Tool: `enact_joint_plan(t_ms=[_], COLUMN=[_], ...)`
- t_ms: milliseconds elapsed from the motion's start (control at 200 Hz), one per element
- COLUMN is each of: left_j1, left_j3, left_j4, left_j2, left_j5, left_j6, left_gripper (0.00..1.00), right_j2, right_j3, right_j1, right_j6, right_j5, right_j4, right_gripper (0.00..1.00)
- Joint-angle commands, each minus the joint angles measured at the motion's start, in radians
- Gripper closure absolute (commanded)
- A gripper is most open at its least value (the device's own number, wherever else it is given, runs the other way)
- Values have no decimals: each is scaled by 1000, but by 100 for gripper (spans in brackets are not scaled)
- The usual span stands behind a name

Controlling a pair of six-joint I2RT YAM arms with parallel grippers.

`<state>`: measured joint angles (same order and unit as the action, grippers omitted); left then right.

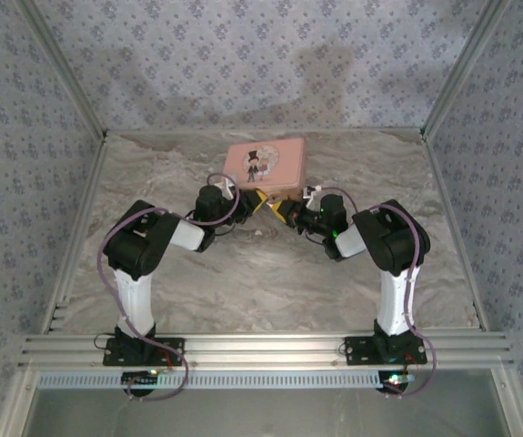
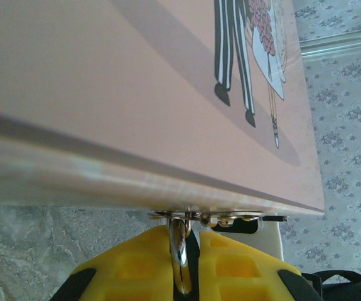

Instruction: Unlock the padlock with the key

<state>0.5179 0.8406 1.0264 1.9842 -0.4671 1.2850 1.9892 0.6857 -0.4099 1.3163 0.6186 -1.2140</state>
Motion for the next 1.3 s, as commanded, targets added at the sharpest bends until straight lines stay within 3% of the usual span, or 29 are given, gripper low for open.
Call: enact_joint_plan(t_ms=[0, 115, 1294], left_j1=[36, 37, 28], left_j3=[5, 2, -17], left_j4=[138, 141, 172], left_j2=[-8, -6, 4], left_j5=[-99, -97, -71], left_j6=[26, 25, 33], left_gripper=[95, 95, 95], right_j2=[13, 52, -35], right_j3=[-2, -6, -114], right_j1=[-24, -20, -45], right_j6=[44, 138, 114], right_j5=[-8, -24, -113], right_j4=[-94, -179, -180], right_gripper=[100, 100, 100])
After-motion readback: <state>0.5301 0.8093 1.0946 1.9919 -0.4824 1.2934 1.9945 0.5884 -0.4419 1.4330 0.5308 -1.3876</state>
